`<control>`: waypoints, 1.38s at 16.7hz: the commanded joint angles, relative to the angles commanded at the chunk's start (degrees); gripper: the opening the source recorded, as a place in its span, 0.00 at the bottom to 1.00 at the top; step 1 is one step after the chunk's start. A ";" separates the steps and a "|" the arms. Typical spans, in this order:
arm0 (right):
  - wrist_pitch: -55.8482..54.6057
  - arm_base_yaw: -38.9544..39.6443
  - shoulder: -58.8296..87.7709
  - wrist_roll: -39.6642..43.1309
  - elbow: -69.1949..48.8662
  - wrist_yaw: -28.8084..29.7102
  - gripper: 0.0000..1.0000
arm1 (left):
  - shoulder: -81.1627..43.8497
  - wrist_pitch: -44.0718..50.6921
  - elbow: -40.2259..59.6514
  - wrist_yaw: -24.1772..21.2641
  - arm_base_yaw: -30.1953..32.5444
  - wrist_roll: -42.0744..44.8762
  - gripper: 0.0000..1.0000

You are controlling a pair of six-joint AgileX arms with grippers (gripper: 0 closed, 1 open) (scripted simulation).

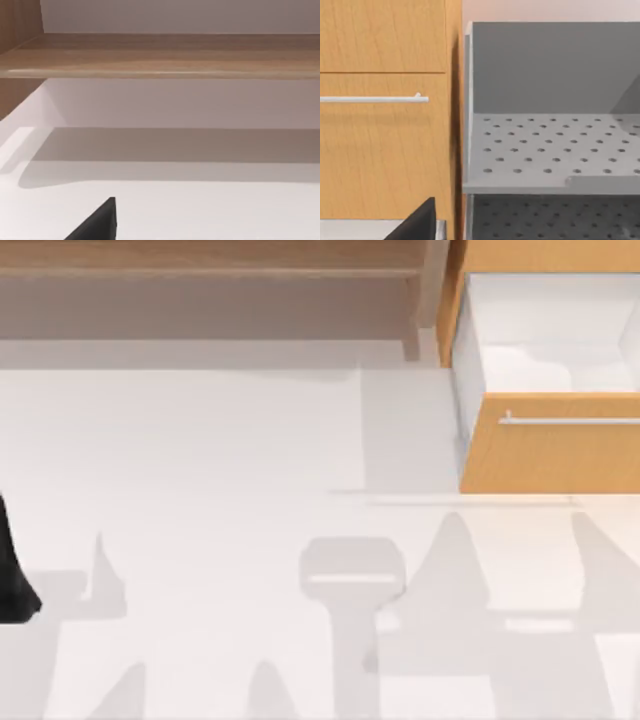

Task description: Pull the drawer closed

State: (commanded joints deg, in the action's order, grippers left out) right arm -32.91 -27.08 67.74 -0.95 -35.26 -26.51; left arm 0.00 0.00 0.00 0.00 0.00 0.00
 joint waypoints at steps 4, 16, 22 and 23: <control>0.13 0.24 -0.19 0.02 0.25 0.13 1.00 | 0.00 0.00 0.00 0.00 0.00 0.00 1.00; -25.04 19.66 8.09 30.25 15.74 17.28 1.00 | 0.00 0.00 0.00 0.00 0.00 0.00 1.00; -45.36 34.75 22.61 58.35 23.53 31.99 1.00 | 0.00 0.00 0.00 0.00 0.00 0.00 1.00; -48.56 36.77 25.54 62.95 23.94 34.37 1.00 | 0.00 0.00 0.00 0.00 0.00 0.00 1.00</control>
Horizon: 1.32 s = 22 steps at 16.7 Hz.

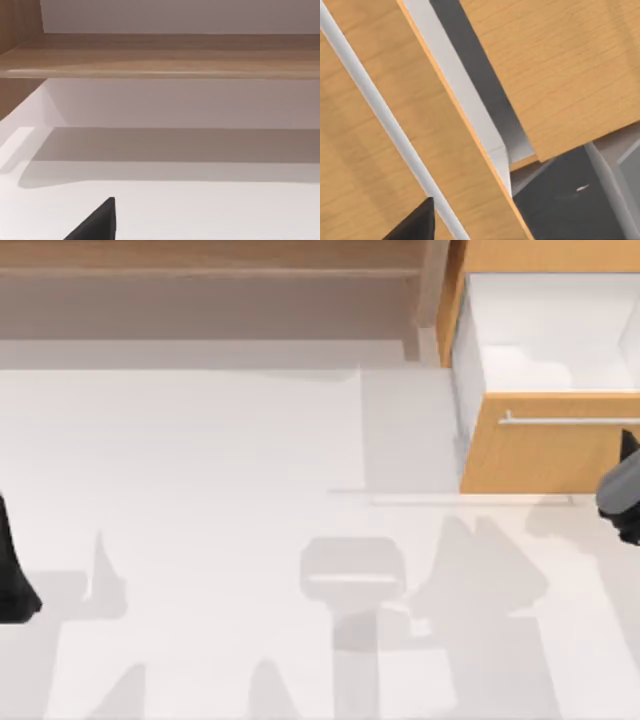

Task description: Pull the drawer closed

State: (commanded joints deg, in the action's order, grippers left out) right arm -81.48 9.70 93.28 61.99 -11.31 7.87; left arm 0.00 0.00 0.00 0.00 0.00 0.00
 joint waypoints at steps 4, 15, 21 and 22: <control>-11.34 6.37 11.31 16.09 0.06 8.26 1.00 | 0.00 0.00 0.00 0.00 0.00 0.00 1.00; -18.96 9.89 20.13 27.03 -1.01 13.65 1.00 | 0.00 0.00 0.00 0.00 0.00 0.00 1.00; -15.10 8.11 20.90 27.13 -6.01 11.79 1.00 | 0.00 0.00 0.00 0.00 0.00 0.00 1.00; -14.80 7.97 20.97 27.12 -6.37 11.66 1.00 | 0.00 0.00 0.00 0.00 0.00 0.00 1.00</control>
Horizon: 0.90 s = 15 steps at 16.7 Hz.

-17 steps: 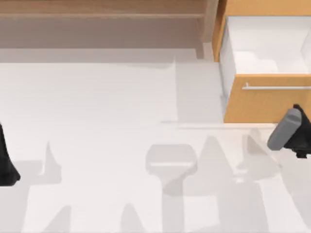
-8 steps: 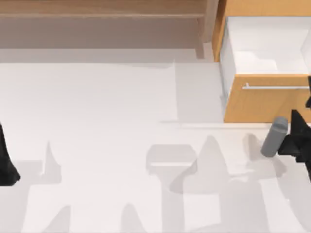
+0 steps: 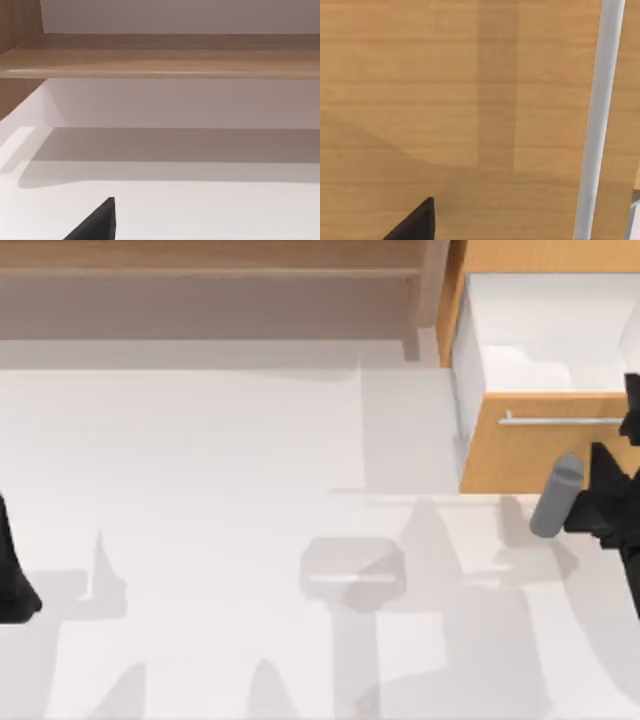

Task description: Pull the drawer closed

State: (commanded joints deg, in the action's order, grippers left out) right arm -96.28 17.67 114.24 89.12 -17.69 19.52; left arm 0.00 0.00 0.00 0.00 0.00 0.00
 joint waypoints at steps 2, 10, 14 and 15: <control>0.02 -0.01 0.00 0.00 -0.03 -0.01 1.00 | 0.00 0.00 0.00 0.00 0.00 0.00 1.00; 0.02 -0.01 0.00 0.00 -0.03 -0.01 0.47 | 0.00 0.00 0.00 0.00 0.00 0.00 1.00; 0.02 -0.01 0.00 0.00 -0.03 -0.01 0.17 | 0.00 0.00 0.00 0.00 0.00 0.00 1.00; 0.02 -0.01 0.00 0.00 -0.03 -0.01 0.10 | 0.00 0.00 0.00 0.00 0.00 0.00 1.00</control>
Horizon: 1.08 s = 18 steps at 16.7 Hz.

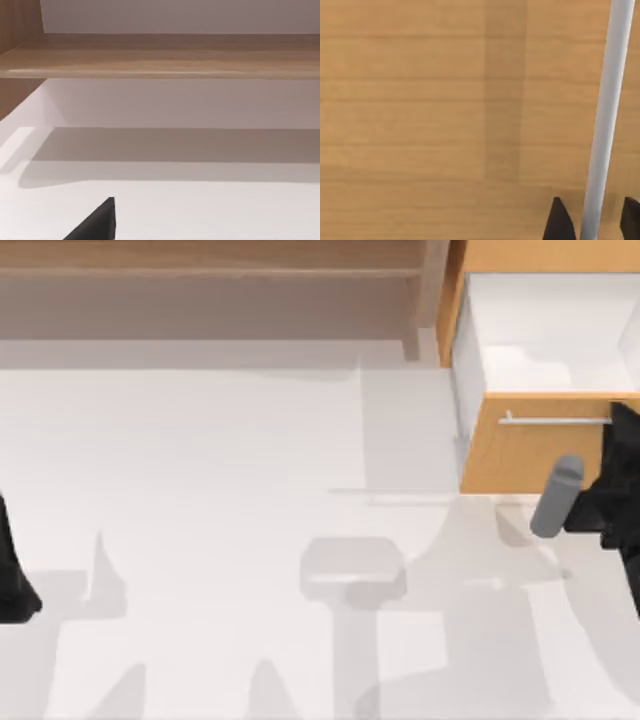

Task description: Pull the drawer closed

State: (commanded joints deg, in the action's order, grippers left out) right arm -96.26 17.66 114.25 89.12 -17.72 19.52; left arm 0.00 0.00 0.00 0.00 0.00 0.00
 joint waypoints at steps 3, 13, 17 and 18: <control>0.00 0.00 0.00 0.00 0.00 0.00 0.00 | 0.00 0.00 0.00 0.00 0.00 0.00 1.00; 1.27 -0.38 0.58 -0.13 -1.84 -0.53 0.00 | 0.00 0.00 0.00 0.00 0.00 0.00 1.00; 5.89 -2.28 2.77 -0.07 -8.31 -2.29 0.00 | 0.00 0.00 0.00 0.00 0.00 0.00 1.00; 7.11 -2.78 3.32 -0.08 -10.06 -2.77 0.00 | 0.00 0.00 0.00 0.00 0.00 0.00 1.00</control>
State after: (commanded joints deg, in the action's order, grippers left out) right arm -89.15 14.88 117.57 89.04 -27.77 16.74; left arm 0.00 0.00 0.00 0.00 0.00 0.00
